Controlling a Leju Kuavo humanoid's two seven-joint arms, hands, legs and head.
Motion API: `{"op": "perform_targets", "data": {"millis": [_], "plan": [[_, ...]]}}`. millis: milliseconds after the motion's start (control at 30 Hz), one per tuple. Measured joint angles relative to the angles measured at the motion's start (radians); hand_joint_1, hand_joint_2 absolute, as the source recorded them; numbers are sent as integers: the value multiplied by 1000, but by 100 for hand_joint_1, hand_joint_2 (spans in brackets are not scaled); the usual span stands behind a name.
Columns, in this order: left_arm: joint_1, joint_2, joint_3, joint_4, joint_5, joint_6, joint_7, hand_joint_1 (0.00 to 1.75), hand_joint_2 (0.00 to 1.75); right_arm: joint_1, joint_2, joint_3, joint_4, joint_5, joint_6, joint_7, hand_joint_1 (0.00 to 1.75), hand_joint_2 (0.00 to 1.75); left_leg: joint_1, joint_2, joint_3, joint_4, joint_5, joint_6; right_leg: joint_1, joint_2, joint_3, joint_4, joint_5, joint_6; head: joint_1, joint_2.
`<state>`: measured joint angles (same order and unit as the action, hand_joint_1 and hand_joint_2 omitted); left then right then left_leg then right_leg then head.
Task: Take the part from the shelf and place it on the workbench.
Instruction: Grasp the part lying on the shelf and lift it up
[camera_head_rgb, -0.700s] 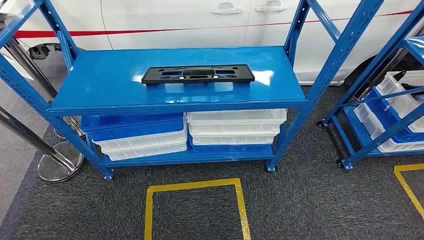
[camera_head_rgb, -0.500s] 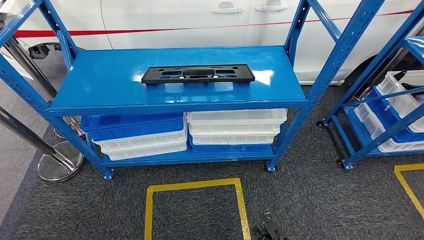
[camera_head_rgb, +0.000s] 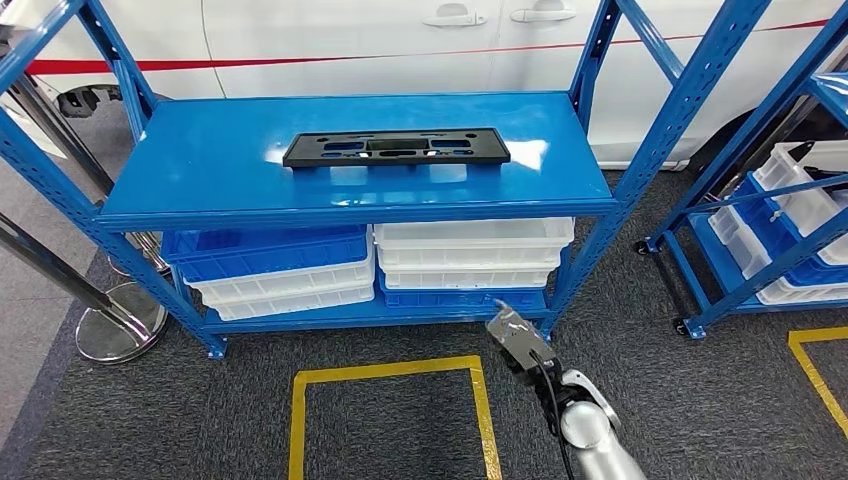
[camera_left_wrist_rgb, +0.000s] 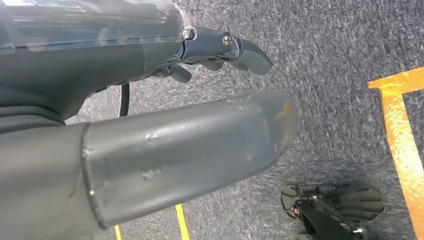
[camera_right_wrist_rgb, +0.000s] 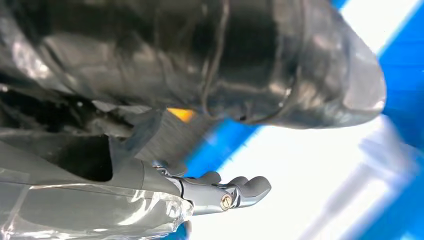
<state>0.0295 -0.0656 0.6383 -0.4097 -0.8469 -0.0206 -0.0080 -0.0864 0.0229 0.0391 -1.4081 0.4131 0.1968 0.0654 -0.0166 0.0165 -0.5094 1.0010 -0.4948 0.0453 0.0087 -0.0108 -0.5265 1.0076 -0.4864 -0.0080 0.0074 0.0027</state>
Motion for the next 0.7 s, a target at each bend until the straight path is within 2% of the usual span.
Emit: {"op": "perform_targets", "data": {"millis": [367, 700], "plan": [[-22, -20, 150, 0, -185, -26, 3, 0, 0, -165, -49, 99, -248, 142, 23, -28, 0, 0, 0, 0, -1, 1, 0, 0, 0, 0, -1, 1, 1, 0, 0, 0], [-39, -39, 261, 14, -344, -68, 15, 0, 0, -273, -117, 198, -422, 375, 5, -55, 0, 0, 0, 0, -2, 1, 0, 0, 0, 0, -2, 1, 1, 0, 0, 0]]}}
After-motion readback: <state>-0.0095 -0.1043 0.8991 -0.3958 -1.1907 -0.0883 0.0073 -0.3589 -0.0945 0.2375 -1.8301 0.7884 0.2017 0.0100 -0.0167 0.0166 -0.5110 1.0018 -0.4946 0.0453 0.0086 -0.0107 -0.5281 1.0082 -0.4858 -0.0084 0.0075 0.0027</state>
